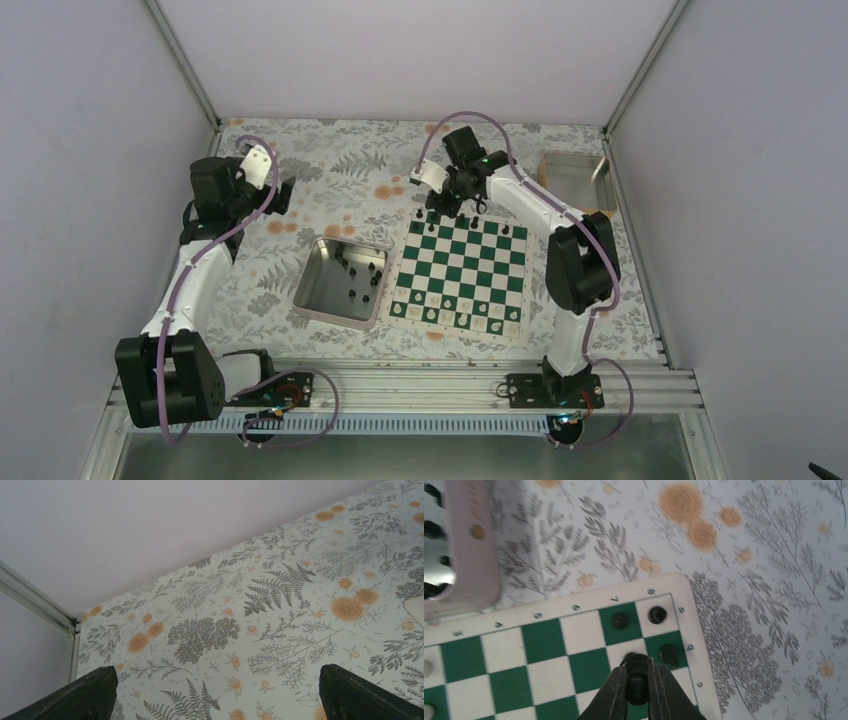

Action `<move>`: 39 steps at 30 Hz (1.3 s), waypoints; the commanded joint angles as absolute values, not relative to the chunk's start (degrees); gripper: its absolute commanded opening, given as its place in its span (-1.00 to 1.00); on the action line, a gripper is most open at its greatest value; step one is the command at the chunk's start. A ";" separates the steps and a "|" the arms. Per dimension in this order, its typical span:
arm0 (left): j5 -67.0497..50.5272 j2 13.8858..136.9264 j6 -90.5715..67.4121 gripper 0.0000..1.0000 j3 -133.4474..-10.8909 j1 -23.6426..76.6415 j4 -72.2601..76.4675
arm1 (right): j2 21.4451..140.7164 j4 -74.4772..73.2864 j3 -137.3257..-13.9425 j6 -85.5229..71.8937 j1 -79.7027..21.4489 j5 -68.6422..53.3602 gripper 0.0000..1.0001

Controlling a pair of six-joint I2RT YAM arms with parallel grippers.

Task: Set up the chess pieces on the board
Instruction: Place the chess piece on the chessboard.

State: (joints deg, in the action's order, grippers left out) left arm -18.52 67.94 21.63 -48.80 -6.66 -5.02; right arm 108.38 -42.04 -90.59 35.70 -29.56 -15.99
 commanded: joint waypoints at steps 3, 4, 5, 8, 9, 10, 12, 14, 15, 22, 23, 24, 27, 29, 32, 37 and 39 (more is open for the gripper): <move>-18.72 67.94 21.80 1.00 -49.22 -6.81 -4.38 | 112.95 -39.16 -89.81 37.87 -25.60 -14.21 -0.83; -18.72 67.93 21.80 1.00 -49.20 -6.85 -4.32 | 113.50 -38.92 -89.75 38.00 -25.24 -13.58 -0.83; -18.72 67.98 21.80 1.00 -49.14 -6.85 -4.29 | 114.04 -38.74 -89.74 38.12 -24.85 -13.40 -0.83; -18.60 68.05 21.86 1.00 -49.09 -6.86 -4.31 | 115.08 -38.21 -89.78 38.52 -24.05 -13.17 -0.83; -18.55 68.08 21.88 1.00 -49.15 -6.86 -4.26 | 115.33 -38.03 -89.74 38.56 -23.96 -13.06 -0.83; -18.55 68.14 21.88 1.00 -49.13 -6.84 -4.22 | 115.63 -37.86 -89.73 38.63 -23.85 -12.88 -0.83; -18.57 68.16 21.88 1.00 -49.15 -6.81 -4.30 | 116.26 -37.66 -89.75 38.80 -23.58 -12.54 -0.83; -18.63 68.26 21.88 1.00 -49.04 -6.85 -4.22 | 116.83 -37.77 -89.95 39.02 -23.27 -12.46 -0.83; -18.63 68.29 21.95 1.00 -49.00 -6.88 -4.26 | 117.20 -37.91 -90.06 39.13 -23.17 -12.43 -0.82; -18.73 68.03 21.97 1.00 -48.96 -6.85 -4.39 | 119.17 -37.92 -90.46 39.73 -22.68 -11.51 -0.82; -18.72 67.98 21.97 1.00 -48.96 -6.86 -4.37 | 119.23 -37.76 -90.45 39.73 -22.68 -11.44 -0.82; -18.72 67.98 21.97 1.00 -48.96 -6.83 -4.37 | 119.30 -37.70 -90.45 39.75 -22.64 -11.49 -0.82; -18.72 68.02 21.97 1.00 -48.96 -6.86 -4.39 | 119.55 -37.61 -90.55 39.77 -22.42 -11.67 -0.81; -18.83 68.02 21.97 1.00 -48.96 -6.90 -4.38 | 119.90 -37.76 -90.53 39.73 -22.33 -11.90 -0.81; -18.73 67.96 21.97 1.00 -48.93 -6.86 -4.31 | 120.12 -37.70 -90.23 39.82 -22.24 -12.21 -0.81; -18.65 67.93 21.97 1.00 -48.91 -6.86 -4.31 | 120.74 -38.06 -90.42 39.81 -22.24 -12.81 -0.81; -18.63 67.90 21.96 1.00 -48.87 -6.86 -4.28 | 120.89 -38.15 -90.42 39.82 -22.24 -13.27 -0.81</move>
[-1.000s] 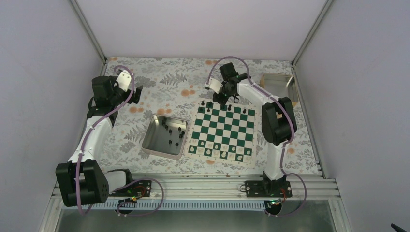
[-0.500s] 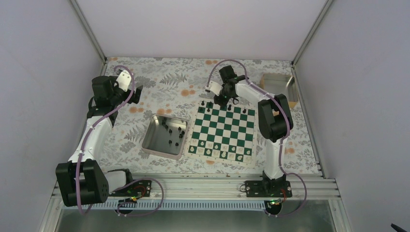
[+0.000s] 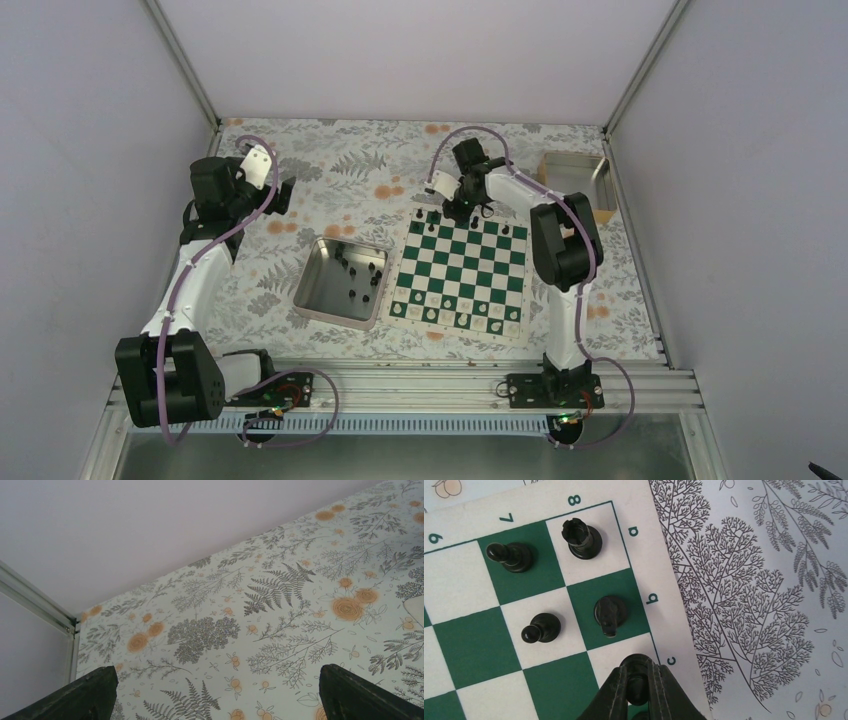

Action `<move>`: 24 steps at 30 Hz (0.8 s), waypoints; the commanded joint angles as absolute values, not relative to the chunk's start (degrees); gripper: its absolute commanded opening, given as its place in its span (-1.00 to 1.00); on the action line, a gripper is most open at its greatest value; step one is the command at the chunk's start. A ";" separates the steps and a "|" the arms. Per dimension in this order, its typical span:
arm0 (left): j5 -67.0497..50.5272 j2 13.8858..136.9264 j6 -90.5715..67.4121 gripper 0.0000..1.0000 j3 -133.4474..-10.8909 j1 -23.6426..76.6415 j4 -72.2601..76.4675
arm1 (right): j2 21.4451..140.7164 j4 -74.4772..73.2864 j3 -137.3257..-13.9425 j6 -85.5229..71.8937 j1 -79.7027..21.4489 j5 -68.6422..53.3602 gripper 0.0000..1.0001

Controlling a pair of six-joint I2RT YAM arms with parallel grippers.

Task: Set up the chess pieces on the board
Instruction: Place the chess piece on the chessboard.

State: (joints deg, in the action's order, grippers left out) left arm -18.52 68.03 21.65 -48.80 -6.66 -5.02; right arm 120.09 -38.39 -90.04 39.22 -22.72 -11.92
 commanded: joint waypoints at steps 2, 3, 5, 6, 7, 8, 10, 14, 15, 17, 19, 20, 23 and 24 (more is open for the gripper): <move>-18.50 67.93 21.91 1.00 -48.93 -6.85 -4.30 | 121.24 -38.40 -90.61 39.83 -22.24 -13.52 -0.80; -18.54 67.94 21.93 1.00 -48.95 -6.86 -4.35 | 121.35 -38.41 -90.74 39.82 -22.24 -13.48 -0.81; -18.54 67.91 21.97 1.00 -48.92 -6.86 -4.37 | 121.60 -38.60 -90.79 39.81 -22.30 -13.47 -0.80; -18.54 67.94 21.97 1.00 -48.87 -6.84 -4.39 | 121.66 -38.60 -90.81 39.88 -22.24 -13.46 -0.80; -18.54 67.90 21.97 1.00 -48.92 -6.84 -4.39 | 121.74 -38.73 -90.95 39.82 -22.24 -13.51 -0.80; -18.59 67.94 21.97 1.00 -48.95 -6.85 -4.39 | 121.88 -38.92 -91.01 39.82 -22.24 -13.50 -0.80; -18.63 67.90 21.97 1.00 -48.96 -6.86 -4.38 | 122.26 -39.38 -91.26 39.81 -22.26 -13.62 -0.79; -18.56 68.03 21.97 1.00 -48.95 -6.85 -4.37 | 122.60 -39.56 -91.17 39.91 -22.24 -13.79 -0.79; -18.59 68.03 21.97 1.00 -48.95 -6.86 -4.39 | 122.53 -39.47 -91.19 39.89 -22.24 -13.80 -0.79; -18.55 68.01 21.97 1.00 -48.96 -6.87 -4.36 | 122.47 -39.46 -91.30 39.87 -22.24 -13.80 -0.78; -18.57 67.93 21.97 1.00 -48.96 -6.86 -4.39 | 122.43 -39.62 -91.45 39.74 -22.24 -13.88 -0.76; -18.65 67.89 21.97 1.00 -48.96 -6.86 -4.39 | 122.35 -39.70 -91.60 39.74 -22.24 -13.89 -0.74; -18.63 67.92 22.04 1.00 -48.91 -6.86 -4.43 | 122.32 -39.90 -91.52 39.73 -22.24 -13.97 -0.69; -18.68 67.89 22.06 1.00 -48.97 -6.86 -4.48 | 122.29 -39.90 -91.38 39.74 -22.24 -13.96 -0.66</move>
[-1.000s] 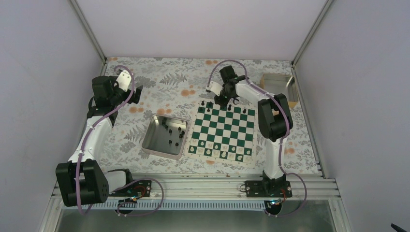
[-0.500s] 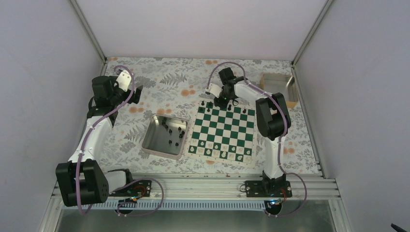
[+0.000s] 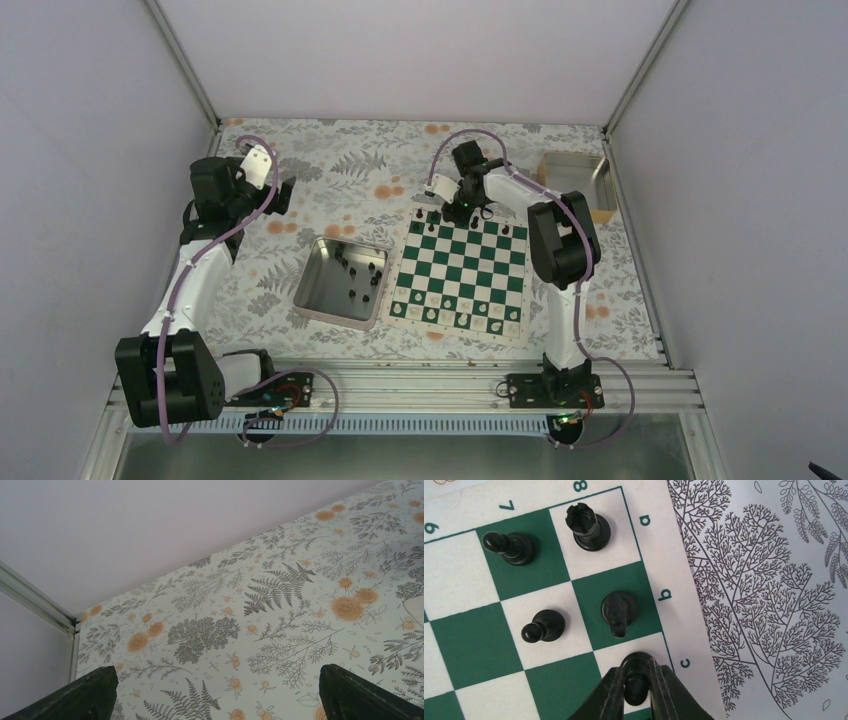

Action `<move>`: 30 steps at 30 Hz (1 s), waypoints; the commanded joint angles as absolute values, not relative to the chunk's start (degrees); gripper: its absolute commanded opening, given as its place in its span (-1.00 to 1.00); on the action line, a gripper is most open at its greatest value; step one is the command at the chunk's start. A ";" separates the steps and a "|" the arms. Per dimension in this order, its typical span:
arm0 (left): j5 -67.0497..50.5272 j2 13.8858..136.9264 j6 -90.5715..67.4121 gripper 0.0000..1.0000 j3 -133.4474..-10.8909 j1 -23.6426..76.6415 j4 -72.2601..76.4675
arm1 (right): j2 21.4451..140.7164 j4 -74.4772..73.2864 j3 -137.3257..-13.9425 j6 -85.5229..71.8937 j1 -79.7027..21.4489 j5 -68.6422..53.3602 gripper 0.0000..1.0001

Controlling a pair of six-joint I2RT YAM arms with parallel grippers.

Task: Set up the chess pieces on the board
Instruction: Place the chess piece on the chessboard, then pick up the chess piece from the storage box.

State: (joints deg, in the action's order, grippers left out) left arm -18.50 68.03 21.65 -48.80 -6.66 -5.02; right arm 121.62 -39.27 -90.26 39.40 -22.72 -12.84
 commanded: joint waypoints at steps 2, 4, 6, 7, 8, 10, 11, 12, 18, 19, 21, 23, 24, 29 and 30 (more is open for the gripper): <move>-18.78 68.07 22.10 1.00 -49.00 -6.86 -4.61 | 122.04 -39.84 -91.24 39.60 -22.24 -13.81 -0.56; -18.82 68.11 22.15 1.00 -49.01 -6.85 -4.65 | 121.82 -40.46 -91.65 39.64 -22.16 -14.41 -0.42; -18.73 68.10 22.19 1.00 -48.88 -6.86 -4.50 | 121.21 -40.45 -91.63 39.51 -22.15 -14.86 -0.39; -18.72 68.11 22.19 1.00 -48.89 -6.86 -4.52 | 120.94 -40.54 -91.73 39.40 -22.15 -14.80 -0.39; -18.64 68.10 22.15 1.00 -48.95 -6.83 -4.56 | 120.68 -40.65 -91.85 39.37 -22.15 -14.54 -0.39; -18.64 68.03 22.15 1.00 -48.96 -6.84 -4.61 | 119.69 -40.48 -91.90 39.33 -22.17 -13.82 -0.36; -18.59 67.96 22.15 1.00 -48.97 -6.85 -4.52 | 118.47 -40.23 -91.85 39.31 -22.15 -13.59 -0.35; -18.55 67.93 22.15 1.00 -48.96 -6.86 -4.61 | 117.48 -40.24 -92.12 39.30 -22.19 -13.60 -0.35; -18.43 67.93 22.10 1.00 -49.12 -6.86 -4.73 | 114.49 -45.10 -99.38 38.81 -25.03 -11.88 -0.23; -18.60 67.94 22.14 1.00 -49.13 -6.86 -4.73 | 114.44 -45.96 -100.76 38.86 -26.43 -11.48 -0.23; -18.72 67.94 22.15 1.00 -49.13 -6.86 -4.81 | 114.58 -47.35 -103.10 38.97 -29.07 -10.62 -0.23; -18.74 68.01 22.23 1.00 -49.15 -6.86 -4.79 | 114.92 -48.37 -104.86 38.81 -32.37 -10.33 -0.23; -18.66 68.03 22.24 1.00 -49.13 -6.81 -4.83 | 115.31 -48.89 -106.00 38.77 -34.24 -10.18 -0.23; -18.59 67.92 22.15 1.00 -49.10 -6.86 -4.75 | 117.68 -49.83 -108.92 38.40 -43.49 -10.03 -0.25; -18.74 67.97 22.07 1.00 -49.17 -6.86 -4.80 | 118.27 -49.88 -109.24 38.28 -45.05 -10.21 -0.25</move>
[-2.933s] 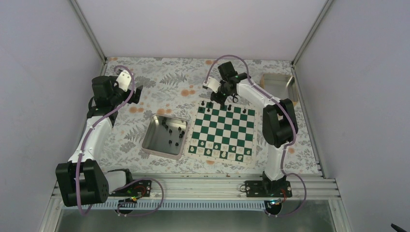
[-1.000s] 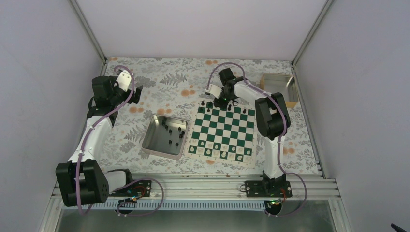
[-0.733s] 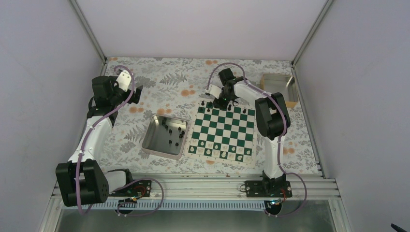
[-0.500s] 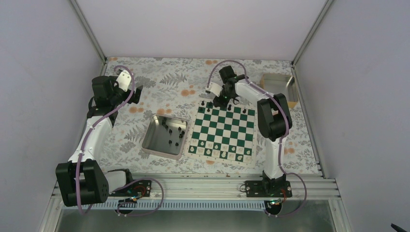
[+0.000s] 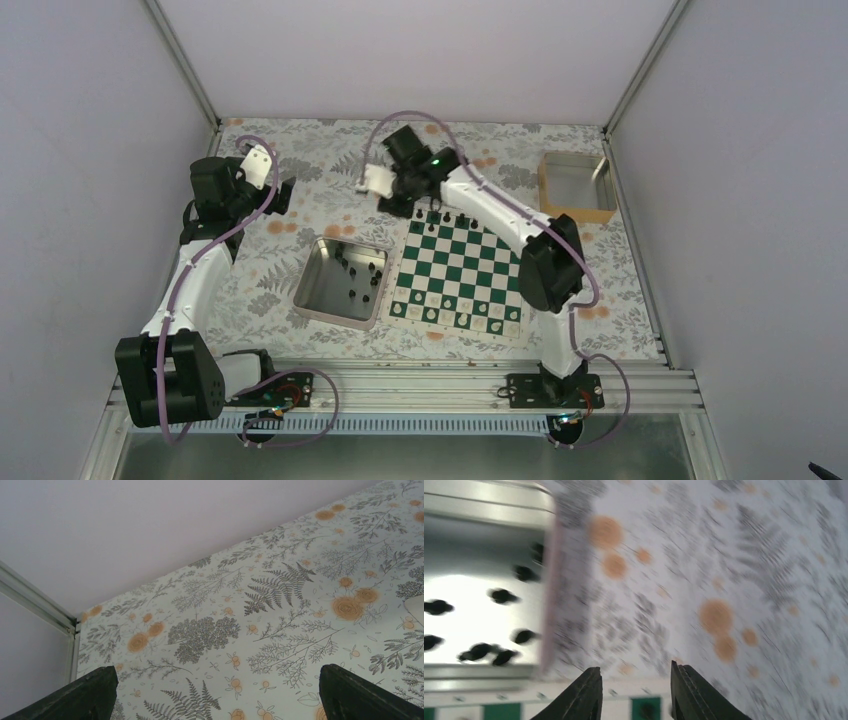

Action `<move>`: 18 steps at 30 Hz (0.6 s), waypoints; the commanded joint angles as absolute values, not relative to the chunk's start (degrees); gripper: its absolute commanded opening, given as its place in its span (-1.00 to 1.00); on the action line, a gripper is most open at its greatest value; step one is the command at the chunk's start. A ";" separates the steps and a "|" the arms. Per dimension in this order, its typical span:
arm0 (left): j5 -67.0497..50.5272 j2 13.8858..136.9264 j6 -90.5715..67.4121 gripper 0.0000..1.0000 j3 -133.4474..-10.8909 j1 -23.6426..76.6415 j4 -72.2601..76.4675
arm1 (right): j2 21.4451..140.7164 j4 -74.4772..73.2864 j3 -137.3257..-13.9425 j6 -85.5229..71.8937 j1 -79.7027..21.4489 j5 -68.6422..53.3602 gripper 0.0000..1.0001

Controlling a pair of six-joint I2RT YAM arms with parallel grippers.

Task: Set up the chess pieces on the board
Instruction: Pick up the chess piece from the storage box.

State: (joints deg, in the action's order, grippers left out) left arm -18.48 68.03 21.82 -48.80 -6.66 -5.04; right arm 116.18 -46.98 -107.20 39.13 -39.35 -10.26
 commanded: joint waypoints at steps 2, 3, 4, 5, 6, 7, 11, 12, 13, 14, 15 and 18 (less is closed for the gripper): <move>-19.01 68.02 22.06 1.00 -49.13 -6.81 -4.90 | 119.23 -50.15 -109.55 38.07 -47.78 -10.77 -0.27; -19.11 68.09 22.06 1.00 -49.13 -6.85 -4.96 | 119.72 -50.52 -109.58 38.10 -48.87 -10.99 -0.27; -19.11 68.11 22.06 1.00 -49.13 -6.85 -5.00 | 120.34 -51.06 -109.61 38.14 -49.78 -11.44 -0.28; -19.15 68.18 22.06 1.00 -49.13 -6.86 -4.94 | 121.02 -51.81 -109.71 38.15 -50.57 -11.91 -0.29; -19.21 68.28 22.06 1.00 -49.15 -6.86 -4.98 | 121.76 -52.79 -109.91 38.22 -51.24 -12.10 -0.31; -19.24 68.31 22.06 1.00 -49.13 -6.86 -5.01 | 122.45 -53.73 -110.13 38.23 -51.71 -12.14 -0.32; -19.28 68.38 22.08 1.00 -49.03 -6.83 -4.77 | 122.87 -56.63 -109.34 38.33 -52.69 -11.84 -0.35; -19.26 68.44 22.11 1.00 -49.04 -6.85 -4.75 | 122.52 -56.85 -108.71 38.20 -52.67 -11.72 -0.35; -19.33 68.51 22.14 1.00 -49.02 -6.86 -4.64 | 122.06 -56.86 -107.99 38.11 -52.73 -11.51 -0.35; -19.46 68.57 22.15 1.00 -48.99 -6.86 -4.63 | 121.60 -56.91 -106.93 38.06 -52.73 -11.29 -0.35; -19.61 68.70 22.15 1.00 -49.10 -6.86 -4.70 | 121.36 -57.22 -106.33 37.86 -52.78 -11.26 -0.35; -19.93 68.88 22.23 1.00 -49.21 -6.85 -4.83 | 121.98 -59.73 -106.22 37.78 -52.90 -12.20 -0.37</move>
